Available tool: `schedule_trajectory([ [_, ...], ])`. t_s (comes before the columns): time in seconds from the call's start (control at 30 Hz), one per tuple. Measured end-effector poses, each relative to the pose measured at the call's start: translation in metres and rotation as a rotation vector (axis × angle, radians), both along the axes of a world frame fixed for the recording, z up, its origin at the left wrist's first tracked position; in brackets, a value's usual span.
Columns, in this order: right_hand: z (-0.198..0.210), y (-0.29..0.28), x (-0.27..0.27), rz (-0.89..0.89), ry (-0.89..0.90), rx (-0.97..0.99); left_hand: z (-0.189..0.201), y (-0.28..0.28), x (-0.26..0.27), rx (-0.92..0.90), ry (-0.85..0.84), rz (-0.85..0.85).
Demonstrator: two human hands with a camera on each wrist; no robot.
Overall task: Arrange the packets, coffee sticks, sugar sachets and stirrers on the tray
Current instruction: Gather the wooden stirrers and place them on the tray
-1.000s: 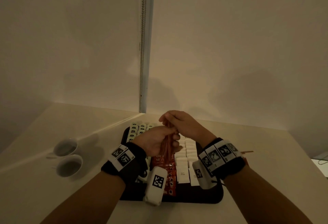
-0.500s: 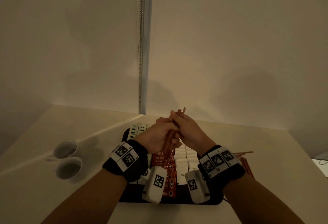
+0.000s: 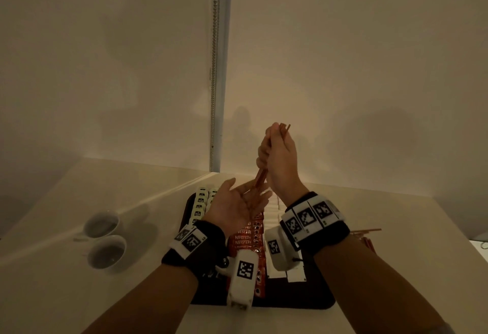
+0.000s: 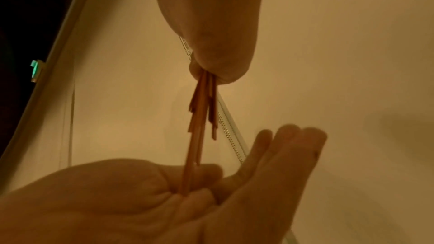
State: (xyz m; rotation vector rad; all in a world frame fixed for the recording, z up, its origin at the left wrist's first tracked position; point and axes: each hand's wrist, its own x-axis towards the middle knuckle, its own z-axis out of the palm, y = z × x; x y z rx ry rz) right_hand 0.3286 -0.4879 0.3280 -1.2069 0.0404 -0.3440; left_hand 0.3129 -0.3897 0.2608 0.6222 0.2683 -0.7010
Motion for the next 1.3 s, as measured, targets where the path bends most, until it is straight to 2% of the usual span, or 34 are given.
schedule_trajectory([
  [0.17, -0.006, 0.011, 0.002, 0.067, 0.057, -0.016, 0.004, -0.002, 0.000, -0.005, 0.039, -0.014],
  [0.27, -0.009, 0.007, 0.005, 0.058, 0.081, -0.028, 0.007, 0.000, 0.001, 0.062, 0.016, -0.056],
  [0.37, -0.003, 0.006, 0.004, 0.049, -0.004, -0.021, 0.004, -0.005, -0.002, 0.095, 0.057, -0.006],
  [0.5, -0.007, 0.012, -0.003, 0.082, -0.062, -0.098, 0.003, -0.007, 0.002, 0.036, 0.102, 0.085],
  [0.6, -0.023, 0.013, -0.004, 0.086, -0.021, -0.184, 0.007, -0.004, 0.008, 0.013, 0.063, 0.090],
  [0.8, -0.032, 0.018, -0.005, 0.128, 0.057, -0.156, 0.012, -0.002, 0.007, 0.074, -0.031, 0.086],
  [0.87, -0.029, 0.019, -0.006, 0.131, 0.058, -0.154, 0.011, 0.001, 0.005, 0.127, -0.178, 0.082],
  [0.93, -0.027, 0.018, -0.007, 0.105, 0.057, -0.205, 0.013, 0.007, 0.006, 0.269, -0.407, 0.107],
  [1.0, -0.025, 0.016, -0.008, 0.100, 0.042, -0.248, 0.017, 0.012, 0.007, 0.311, -0.592, 0.056],
  [1.13, -0.034, 0.019, 0.002, 0.031, 0.126, -0.487, 0.021, 0.021, 0.012, 0.692, -0.918, -0.106],
  [1.2, -0.042, 0.022, 0.005, 0.045, 0.213, -0.590, 0.022, 0.026, 0.009, 0.734, -1.002, -0.150],
  [1.3, -0.037, 0.021, -0.004, 0.211, 0.172, -0.775, 0.017, 0.038, 0.002, 0.758, -1.005, -0.191],
])
